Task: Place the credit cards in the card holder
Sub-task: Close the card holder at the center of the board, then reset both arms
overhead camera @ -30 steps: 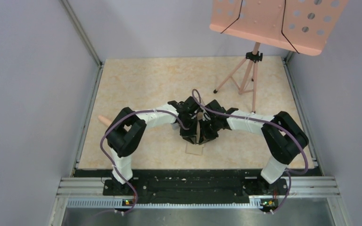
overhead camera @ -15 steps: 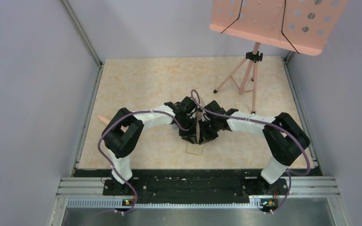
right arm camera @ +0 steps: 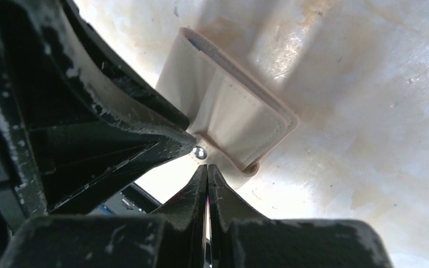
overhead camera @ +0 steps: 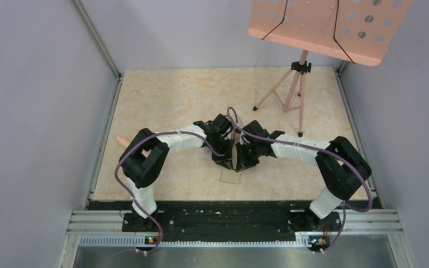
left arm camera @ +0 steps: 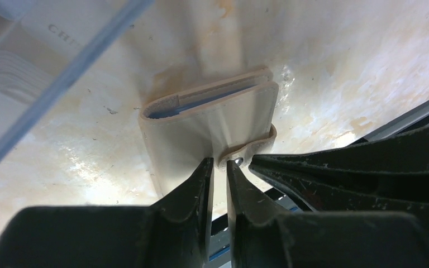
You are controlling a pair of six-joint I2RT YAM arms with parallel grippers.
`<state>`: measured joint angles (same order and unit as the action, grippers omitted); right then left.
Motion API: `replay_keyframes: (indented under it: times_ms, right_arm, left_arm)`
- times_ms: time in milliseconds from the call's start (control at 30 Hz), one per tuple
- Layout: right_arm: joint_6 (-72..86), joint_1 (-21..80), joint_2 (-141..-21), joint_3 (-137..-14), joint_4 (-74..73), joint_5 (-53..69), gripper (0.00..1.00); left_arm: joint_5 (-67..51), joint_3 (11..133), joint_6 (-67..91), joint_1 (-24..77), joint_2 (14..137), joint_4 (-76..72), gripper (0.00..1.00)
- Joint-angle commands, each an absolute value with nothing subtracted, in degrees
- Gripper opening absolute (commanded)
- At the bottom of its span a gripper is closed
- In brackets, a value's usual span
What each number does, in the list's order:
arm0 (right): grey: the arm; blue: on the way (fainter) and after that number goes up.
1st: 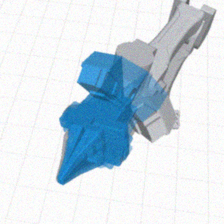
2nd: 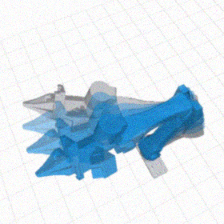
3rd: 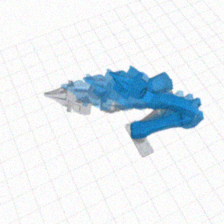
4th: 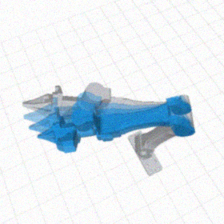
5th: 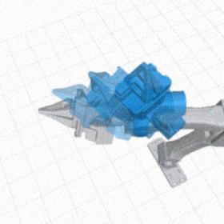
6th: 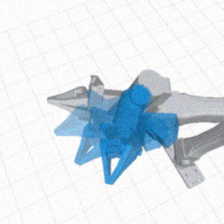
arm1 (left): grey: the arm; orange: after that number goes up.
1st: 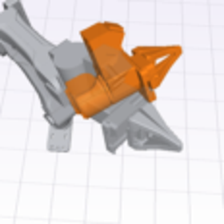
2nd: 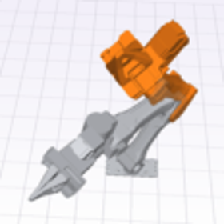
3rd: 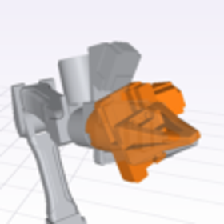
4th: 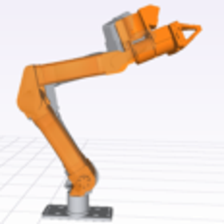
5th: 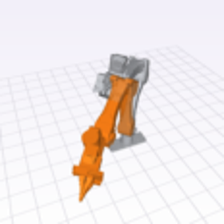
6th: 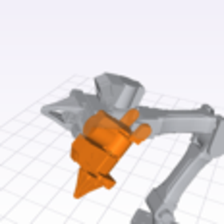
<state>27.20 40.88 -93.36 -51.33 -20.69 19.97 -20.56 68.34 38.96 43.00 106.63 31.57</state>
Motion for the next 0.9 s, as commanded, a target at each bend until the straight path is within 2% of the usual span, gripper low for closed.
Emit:
replay_keyframes:
  times_ms: [0, 267, 533, 600, 733, 867]
  right_arm:
    - [26.9, 42.9, -87.8, -51.3, -18.9, 21.3, 0.00]
    - [27.3, 42.9, -84.0, -51.0, -18.6, 20.0, 0.00]
    - [28.0, 39.1, -81.2, -49.0, -18.1, 18.4, 0.02]
    - [29.0, 35.6, -79.4, -47.2, -16.9, 19.3, 0.12]
    - [29.9, 27.0, -73.5, -43.5, -15.0, 20.0, 0.51]
    - [29.0, 19.4, -67.6, -41.0, -14.1, 18.7, 0.80]
  left_arm:
    - [-19.5, 68.2, 37.6, 43.0, 101.2, 26.9, 0.22]
    - [-19.5, 66.2, 39.1, 41.8, 93.0, 21.9, 0.36]
    - [-22.3, 54.6, 45.8, 35.1, 80.9, 8.6, 0.60]
    - [-23.0, 50.1, 48.0, 31.4, 75.8, 4.6, 0.65]
    - [-20.8, 42.7, 50.6, 24.4, 66.7, 0.5, 0.75]
    - [-14.7, 38.8, 48.8, 19.0, 57.8, 3.4, 0.79]
